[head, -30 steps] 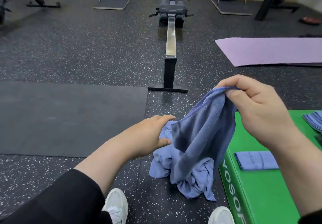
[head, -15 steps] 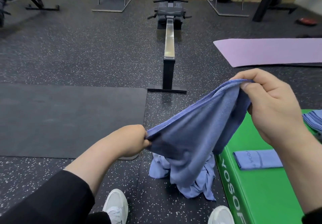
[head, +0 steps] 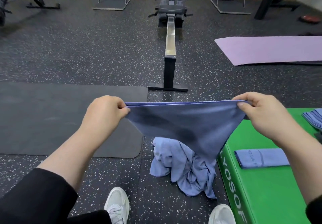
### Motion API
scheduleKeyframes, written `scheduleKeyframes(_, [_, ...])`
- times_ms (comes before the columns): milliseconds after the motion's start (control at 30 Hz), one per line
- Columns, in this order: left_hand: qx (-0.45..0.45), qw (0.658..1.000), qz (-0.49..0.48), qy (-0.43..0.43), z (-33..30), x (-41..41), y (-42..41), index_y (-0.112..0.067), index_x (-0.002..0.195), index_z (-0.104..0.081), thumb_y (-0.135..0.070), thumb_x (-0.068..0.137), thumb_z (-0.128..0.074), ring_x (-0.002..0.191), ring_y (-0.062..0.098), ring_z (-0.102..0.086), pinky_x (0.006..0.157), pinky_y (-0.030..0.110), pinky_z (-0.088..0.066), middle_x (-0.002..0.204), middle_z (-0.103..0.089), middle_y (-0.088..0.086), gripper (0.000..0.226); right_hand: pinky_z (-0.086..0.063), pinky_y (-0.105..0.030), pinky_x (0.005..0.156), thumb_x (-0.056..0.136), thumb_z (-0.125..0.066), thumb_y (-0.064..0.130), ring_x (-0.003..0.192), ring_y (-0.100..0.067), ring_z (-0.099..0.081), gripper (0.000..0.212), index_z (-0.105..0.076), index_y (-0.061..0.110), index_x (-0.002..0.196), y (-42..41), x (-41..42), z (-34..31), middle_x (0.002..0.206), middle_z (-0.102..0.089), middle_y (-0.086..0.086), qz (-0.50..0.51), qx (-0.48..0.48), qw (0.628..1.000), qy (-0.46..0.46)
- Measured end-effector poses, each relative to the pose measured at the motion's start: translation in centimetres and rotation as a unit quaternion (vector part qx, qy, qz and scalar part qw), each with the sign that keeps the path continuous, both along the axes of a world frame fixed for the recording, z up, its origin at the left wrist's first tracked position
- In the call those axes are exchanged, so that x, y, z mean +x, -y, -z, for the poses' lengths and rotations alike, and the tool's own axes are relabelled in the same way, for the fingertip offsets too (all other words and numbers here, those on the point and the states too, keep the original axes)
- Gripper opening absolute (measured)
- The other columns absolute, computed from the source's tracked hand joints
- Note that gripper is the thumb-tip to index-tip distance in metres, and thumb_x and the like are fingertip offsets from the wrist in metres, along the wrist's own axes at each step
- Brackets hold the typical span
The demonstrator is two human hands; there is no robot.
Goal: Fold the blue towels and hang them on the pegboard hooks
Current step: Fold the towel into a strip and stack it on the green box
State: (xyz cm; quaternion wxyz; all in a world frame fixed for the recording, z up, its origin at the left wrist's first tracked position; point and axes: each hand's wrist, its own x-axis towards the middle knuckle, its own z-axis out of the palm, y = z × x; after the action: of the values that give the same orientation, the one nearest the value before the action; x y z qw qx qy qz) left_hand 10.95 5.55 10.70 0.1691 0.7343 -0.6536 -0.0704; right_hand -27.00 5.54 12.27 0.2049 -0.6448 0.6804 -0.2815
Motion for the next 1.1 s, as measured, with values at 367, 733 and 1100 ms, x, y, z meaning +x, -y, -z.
scheduleKeyframes(367, [-0.052, 0.991, -0.031, -0.123, -0.6, 0.9, 0.1, -0.023, 0.091, -0.070, -0.019, 0.096, -0.063, 0.088, 0.022, -0.062, 0.067, 0.030, -0.039, 0.085, -0.069, -0.006, 0.010, -0.057, -0.060, 0.080, 0.090, -0.073, 0.024, 0.082, -0.042, -0.068, 0.012, -0.071, 0.034, 0.084, 0.3, 0.6, 0.3, 0.073, -0.074, 0.000, 0.040, -0.006, 0.995, 0.086])
scheduleKeyframes(733, [-0.046, 0.896, -0.017, -0.441, -0.5, 0.7, 0.4, -0.019, 0.089, -0.073, -0.017, 0.099, -0.062, 0.079, 0.015, -0.061, 0.091, 0.048, -0.055, 0.086, -0.071, 0.002, 0.014, -0.057, -0.057, 0.083, 0.098, -0.061, 0.013, 0.083, -0.033, -0.069, 0.020, -0.068, 0.025, 0.083, 0.7, 0.2, 1.1, 0.072, -0.072, 0.016, 0.030, 0.023, 0.998, 0.057])
scheduleKeyframes(1100, [-0.034, 0.930, 0.129, -0.342, -1.5, -3.8, -0.3, -0.025, 0.093, -0.071, -0.025, 0.100, -0.059, 0.081, 0.007, -0.061, 0.084, 0.035, -0.050, 0.086, -0.074, -0.005, 0.015, -0.046, -0.037, 0.103, 0.081, -0.078, 0.045, 0.114, -0.013, -0.060, 0.052, -0.059, 0.030, 0.127, 0.4, 2.9, 0.8, 0.123, -0.064, 0.010, -0.077, 0.129, 0.985, -0.087])
